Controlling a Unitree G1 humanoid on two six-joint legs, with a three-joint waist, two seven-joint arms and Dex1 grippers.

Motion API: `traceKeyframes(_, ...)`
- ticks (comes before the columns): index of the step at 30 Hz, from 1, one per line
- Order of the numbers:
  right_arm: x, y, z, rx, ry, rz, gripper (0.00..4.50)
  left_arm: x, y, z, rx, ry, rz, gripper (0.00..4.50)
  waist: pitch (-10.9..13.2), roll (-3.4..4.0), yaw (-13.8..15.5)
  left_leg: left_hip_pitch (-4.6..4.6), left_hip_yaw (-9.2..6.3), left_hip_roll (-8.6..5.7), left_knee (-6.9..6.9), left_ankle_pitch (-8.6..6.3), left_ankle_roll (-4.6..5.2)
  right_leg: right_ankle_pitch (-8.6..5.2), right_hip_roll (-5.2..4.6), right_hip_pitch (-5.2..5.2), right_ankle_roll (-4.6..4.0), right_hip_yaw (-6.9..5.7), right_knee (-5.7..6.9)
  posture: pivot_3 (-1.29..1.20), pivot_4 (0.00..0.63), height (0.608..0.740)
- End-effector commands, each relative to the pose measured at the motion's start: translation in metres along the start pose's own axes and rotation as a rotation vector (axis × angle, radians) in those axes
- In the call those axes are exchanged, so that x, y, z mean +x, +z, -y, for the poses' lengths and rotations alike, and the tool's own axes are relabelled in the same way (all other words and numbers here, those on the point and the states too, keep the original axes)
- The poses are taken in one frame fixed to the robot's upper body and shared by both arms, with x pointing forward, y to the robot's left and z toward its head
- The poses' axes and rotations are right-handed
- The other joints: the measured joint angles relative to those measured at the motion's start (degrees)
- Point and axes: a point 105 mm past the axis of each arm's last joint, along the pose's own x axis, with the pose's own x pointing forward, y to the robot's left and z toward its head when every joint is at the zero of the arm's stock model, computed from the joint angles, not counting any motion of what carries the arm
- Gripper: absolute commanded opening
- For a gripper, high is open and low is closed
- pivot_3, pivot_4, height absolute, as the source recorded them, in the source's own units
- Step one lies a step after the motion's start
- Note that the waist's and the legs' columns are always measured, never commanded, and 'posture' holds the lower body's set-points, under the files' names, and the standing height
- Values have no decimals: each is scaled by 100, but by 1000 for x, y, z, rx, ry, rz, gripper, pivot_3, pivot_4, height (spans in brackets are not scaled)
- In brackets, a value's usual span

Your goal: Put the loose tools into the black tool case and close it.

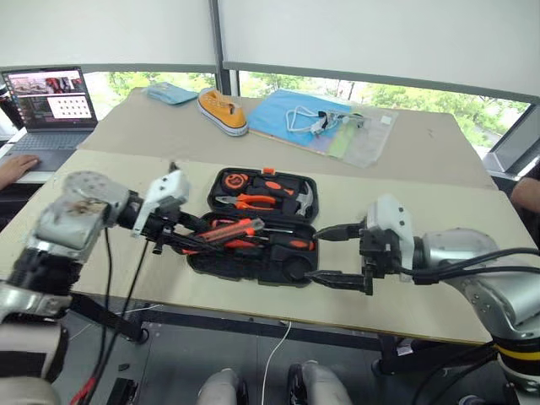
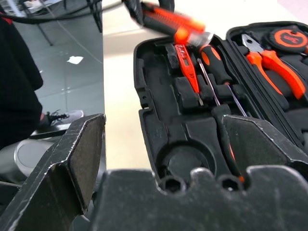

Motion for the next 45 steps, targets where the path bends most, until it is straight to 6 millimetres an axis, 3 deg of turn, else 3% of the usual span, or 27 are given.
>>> traceKeyframes(1,-8,9,-9,-29,-51,19,4500,15,-2,-9,110,-73,-109,1631,0,0,-8,0,-1,1,2,0,1,0,3,0,0,4,1,0,150,718)
traceKeyframes(4,-12,8,-11,-18,-94,17,4500,25,-23,-24,180,-79,-226,1631,0,0,-14,0,-3,4,9,0,3,0,15,0,0,11,1,0,150,718)
traceKeyframes(7,-14,7,-13,-8,-121,18,4500,35,-18,-30,178,-96,-190,1631,0,-2,-12,-6,-5,12,19,-1,7,0,46,0,0,10,-3,0,150,718)
traceKeyframes(13,-15,5,-15,0,-147,18,4500,45,-15,-24,202,-162,-178,1631,0,-1,-6,-13,-12,18,28,-14,29,3,45,4,5,5,-13,0,150,718)
traceKeyframes(28,-13,5,-11,-10,-137,16,4500,43,-27,-15,199,-195,-180,1631,0,-1,-9,-23,-16,18,52,-21,41,6,49,4,11,5,-16,0,150,718)
traceKeyframes(29,-12,5,-11,-11,-133,14,4500,41,-23,-16,197,-187,-162,2630,0,-1,-10,-24,-16,18,52,-21,42,6,49,4,12,5,-16,0,150,718)
traceKeyframes(33,-10,4,-11,-10,-114,11,4500,27,-6,-15,174,-154,-75,3925,0,-2,-9,-25,-16,17,54,-22,43,7,49,4,12,5,-16,0,150,718)
traceKeyframes(38,-8,3,-11,-11,-103,13,4500,4,4,-12,105,-106,-2,3925,0,-1,-37,-28,-17,19,55,-22,44,6,49,2,14,7,-17,0,150,718)
traceKeyframes(41,-7,3,-11,-9,-94,16,4500,2,-5,-15,113,-74,-20,3213,0,-1,-11,-28,-17,17,62,-22,44,7,50,3,18,4,-15,0,150,718)
traceKeyframes(45,-6,3,-11,-9,-85,16,4500,10,-6,-18,145,-66,-13,1760,0,-1,4,-29,-17,14,67,-23,45,11,48,6,25,4,-16,0,150,718)
